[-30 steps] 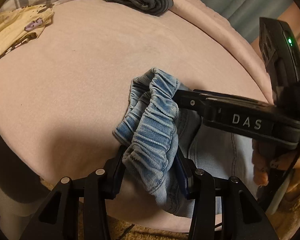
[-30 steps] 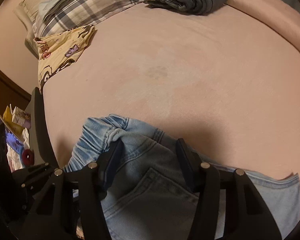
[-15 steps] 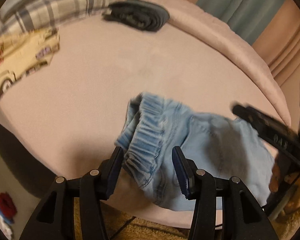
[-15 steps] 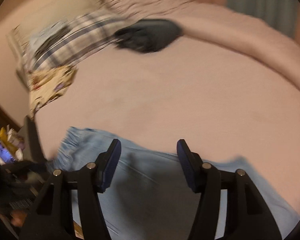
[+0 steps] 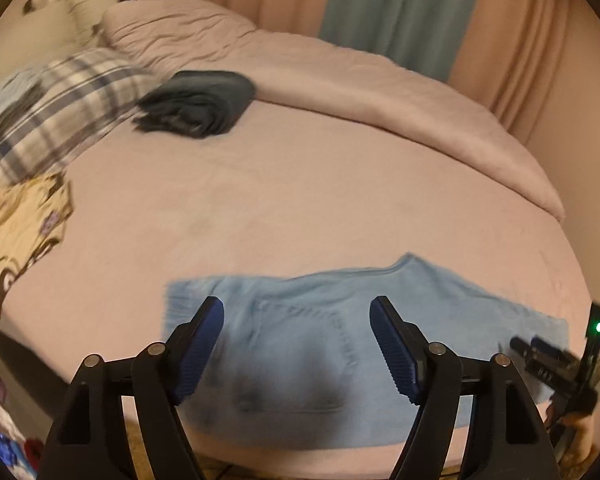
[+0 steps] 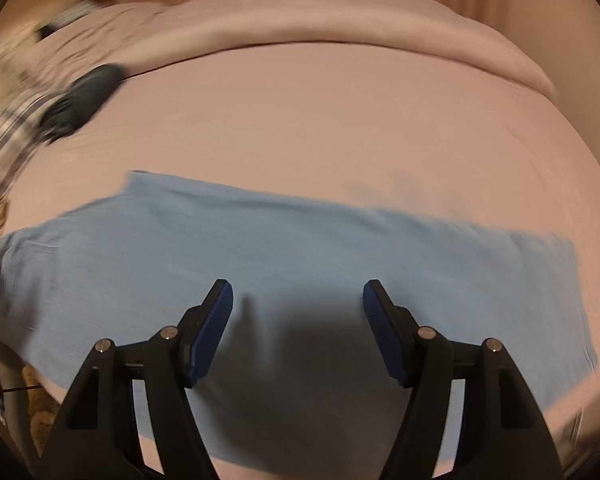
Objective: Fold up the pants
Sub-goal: 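Close the right tool on the folded edge of the jeans, then lift the folded jeans stack with the right tool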
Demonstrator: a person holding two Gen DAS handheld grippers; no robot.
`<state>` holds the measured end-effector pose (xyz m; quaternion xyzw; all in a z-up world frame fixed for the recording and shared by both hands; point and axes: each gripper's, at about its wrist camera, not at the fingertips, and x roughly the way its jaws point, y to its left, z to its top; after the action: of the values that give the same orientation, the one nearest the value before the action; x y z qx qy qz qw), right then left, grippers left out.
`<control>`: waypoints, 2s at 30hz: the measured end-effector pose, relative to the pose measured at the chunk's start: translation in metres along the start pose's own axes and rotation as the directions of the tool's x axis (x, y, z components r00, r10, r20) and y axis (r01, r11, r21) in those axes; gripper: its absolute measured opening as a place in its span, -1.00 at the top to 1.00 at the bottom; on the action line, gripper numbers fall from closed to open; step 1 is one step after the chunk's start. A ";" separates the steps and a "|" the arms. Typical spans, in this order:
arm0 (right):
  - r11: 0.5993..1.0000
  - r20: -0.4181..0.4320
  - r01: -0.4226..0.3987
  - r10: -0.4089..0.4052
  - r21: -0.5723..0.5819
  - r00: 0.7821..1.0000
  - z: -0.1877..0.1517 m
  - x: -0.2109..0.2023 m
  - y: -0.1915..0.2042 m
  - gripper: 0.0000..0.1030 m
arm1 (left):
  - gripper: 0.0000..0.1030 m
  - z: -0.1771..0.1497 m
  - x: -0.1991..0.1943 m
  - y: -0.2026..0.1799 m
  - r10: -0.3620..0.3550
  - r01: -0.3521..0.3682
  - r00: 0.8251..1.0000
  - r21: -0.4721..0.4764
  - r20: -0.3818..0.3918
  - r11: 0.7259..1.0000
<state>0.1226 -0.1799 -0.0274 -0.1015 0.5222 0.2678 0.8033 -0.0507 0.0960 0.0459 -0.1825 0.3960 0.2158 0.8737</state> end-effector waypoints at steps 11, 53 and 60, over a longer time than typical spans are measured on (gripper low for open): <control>0.945 -0.036 0.171 -0.168 0.277 0.985 -0.045 -0.025 -0.110 -0.35 | -0.48 -0.009 0.053 -0.102 -0.186 0.211 0.969 0.157 -0.160 0.965; 0.964 0.373 -0.267 0.249 -0.004 0.894 0.049 -0.094 0.034 0.71 | -0.48 -0.016 0.061 -0.053 -0.333 0.327 0.913 -0.069 -0.236 0.943; 0.927 0.023 -0.341 0.348 -0.156 0.937 0.010 0.005 0.137 0.71 | -0.48 -0.034 0.067 -0.032 -0.275 0.258 0.919 -0.099 -0.282 0.961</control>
<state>0.0592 -0.0594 -0.0117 -0.0615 0.4901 0.4453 0.7468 -0.0149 0.0679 -0.0222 -0.2905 0.4859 0.0772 0.8207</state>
